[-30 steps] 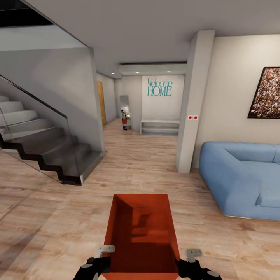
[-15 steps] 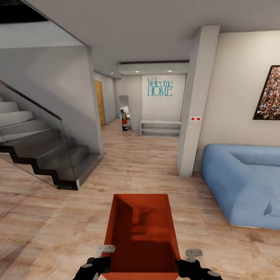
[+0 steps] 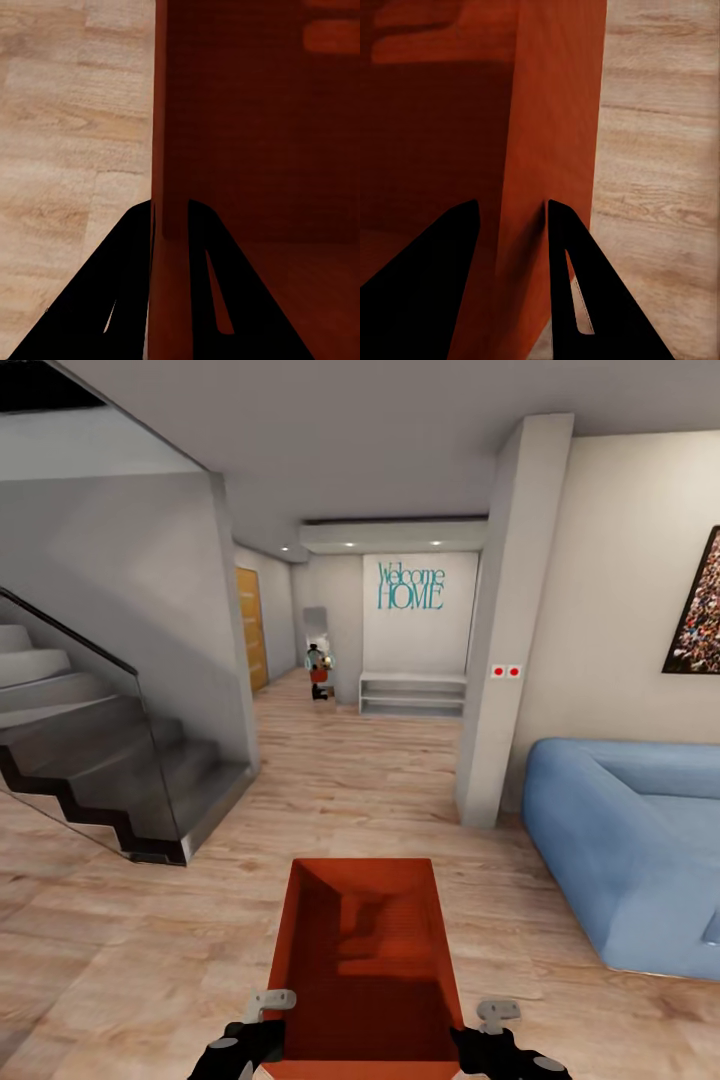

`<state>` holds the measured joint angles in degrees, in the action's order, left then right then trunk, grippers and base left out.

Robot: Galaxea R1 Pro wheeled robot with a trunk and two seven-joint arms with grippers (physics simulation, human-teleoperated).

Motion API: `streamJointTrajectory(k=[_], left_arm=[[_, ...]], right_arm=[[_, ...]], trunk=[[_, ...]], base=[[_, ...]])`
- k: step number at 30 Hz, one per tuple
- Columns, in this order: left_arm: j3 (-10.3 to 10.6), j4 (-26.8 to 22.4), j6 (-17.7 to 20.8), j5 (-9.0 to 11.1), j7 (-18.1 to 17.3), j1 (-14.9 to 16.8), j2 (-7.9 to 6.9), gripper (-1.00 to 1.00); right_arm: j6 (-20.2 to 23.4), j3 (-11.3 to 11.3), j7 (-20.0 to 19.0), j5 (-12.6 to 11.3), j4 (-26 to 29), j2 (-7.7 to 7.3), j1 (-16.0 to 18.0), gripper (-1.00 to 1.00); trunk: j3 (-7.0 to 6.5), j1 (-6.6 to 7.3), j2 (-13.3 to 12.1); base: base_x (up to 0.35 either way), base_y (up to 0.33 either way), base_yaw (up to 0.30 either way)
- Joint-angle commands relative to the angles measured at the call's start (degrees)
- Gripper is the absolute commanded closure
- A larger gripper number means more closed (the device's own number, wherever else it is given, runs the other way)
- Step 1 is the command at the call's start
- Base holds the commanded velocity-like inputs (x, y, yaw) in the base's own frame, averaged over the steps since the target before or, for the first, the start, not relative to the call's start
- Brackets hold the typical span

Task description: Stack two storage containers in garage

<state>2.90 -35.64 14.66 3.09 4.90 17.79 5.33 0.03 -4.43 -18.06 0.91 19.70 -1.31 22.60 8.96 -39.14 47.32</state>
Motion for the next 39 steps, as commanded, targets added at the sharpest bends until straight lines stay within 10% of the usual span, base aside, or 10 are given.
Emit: streamJointTrajectory(k=[1, 39], left_arm=[[0.2, -0.8, 0.3, 0.7, 0.4, 0.0, 0.03, 1.00], [0.2, -0.8, 0.3, 0.7, 0.4, 0.0, 0.03, 1.00]], right_arm=[[0.0, 0.6, -0.8, 0.2, -0.2, 1.23, 0.0, 1.00], [0.0, 0.6, -0.8, 0.2, -0.2, 1.23, 0.0, 1.00]], trunk=[[0.09, -0.04, 0.1], [0.09, -0.04, 0.1]], base=[[0.327, -0.085, 0.000], [0.327, -0.002, 0.000]])
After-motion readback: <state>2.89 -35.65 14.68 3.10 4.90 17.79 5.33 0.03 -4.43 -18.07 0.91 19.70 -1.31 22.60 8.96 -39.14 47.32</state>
